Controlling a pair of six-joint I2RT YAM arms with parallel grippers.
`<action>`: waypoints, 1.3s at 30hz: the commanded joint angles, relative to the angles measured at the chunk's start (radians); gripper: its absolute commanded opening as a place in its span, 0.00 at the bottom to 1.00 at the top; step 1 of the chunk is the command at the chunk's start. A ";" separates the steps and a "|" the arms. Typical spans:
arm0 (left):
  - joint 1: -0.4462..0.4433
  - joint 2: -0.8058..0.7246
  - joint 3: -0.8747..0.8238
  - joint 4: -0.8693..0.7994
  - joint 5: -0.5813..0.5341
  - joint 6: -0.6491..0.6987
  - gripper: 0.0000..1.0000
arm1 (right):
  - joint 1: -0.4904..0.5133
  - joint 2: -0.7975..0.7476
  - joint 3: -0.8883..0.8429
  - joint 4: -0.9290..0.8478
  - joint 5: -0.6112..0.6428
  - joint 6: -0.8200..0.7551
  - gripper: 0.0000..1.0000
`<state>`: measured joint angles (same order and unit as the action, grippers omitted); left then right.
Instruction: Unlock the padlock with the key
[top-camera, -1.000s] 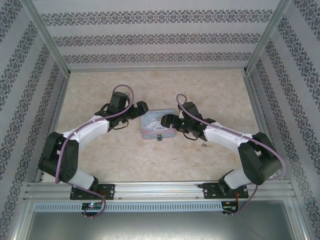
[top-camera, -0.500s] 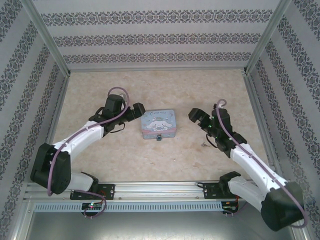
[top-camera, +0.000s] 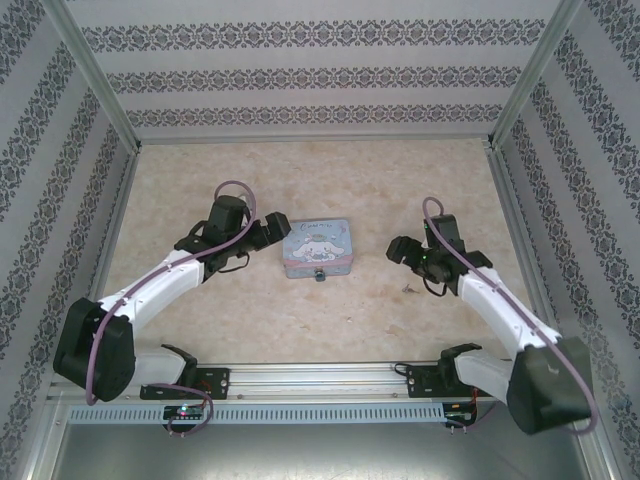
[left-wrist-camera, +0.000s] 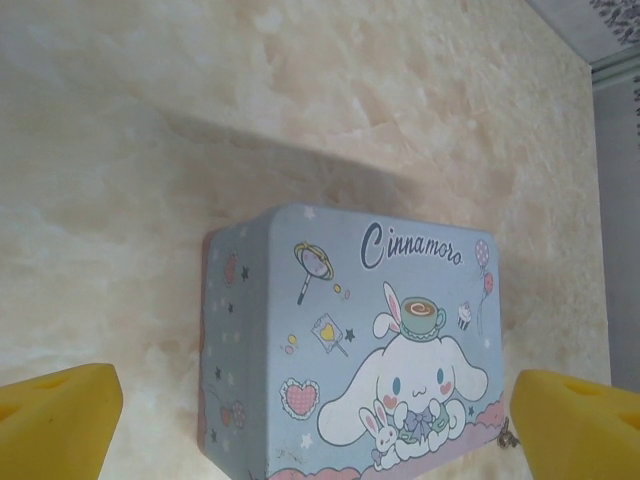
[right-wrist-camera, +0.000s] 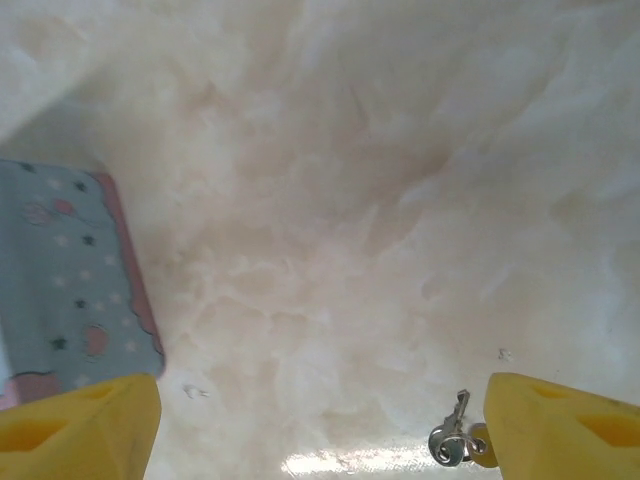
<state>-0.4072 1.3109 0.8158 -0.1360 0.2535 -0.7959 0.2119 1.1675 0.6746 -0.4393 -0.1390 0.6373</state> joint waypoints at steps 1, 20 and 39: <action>-0.023 0.027 0.022 -0.029 0.000 -0.021 1.00 | 0.004 0.062 0.049 -0.077 -0.019 -0.065 0.83; -0.087 0.146 0.111 -0.050 0.023 -0.013 1.00 | 0.000 0.252 0.005 -0.022 0.020 -0.026 0.84; -0.097 0.178 0.117 -0.033 0.026 -0.014 1.00 | 0.058 0.235 -0.004 -0.044 -0.045 0.038 0.84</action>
<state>-0.4854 1.4792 0.9077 -0.1658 0.2733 -0.8097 0.2417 1.4055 0.6773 -0.4530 -0.1360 0.6483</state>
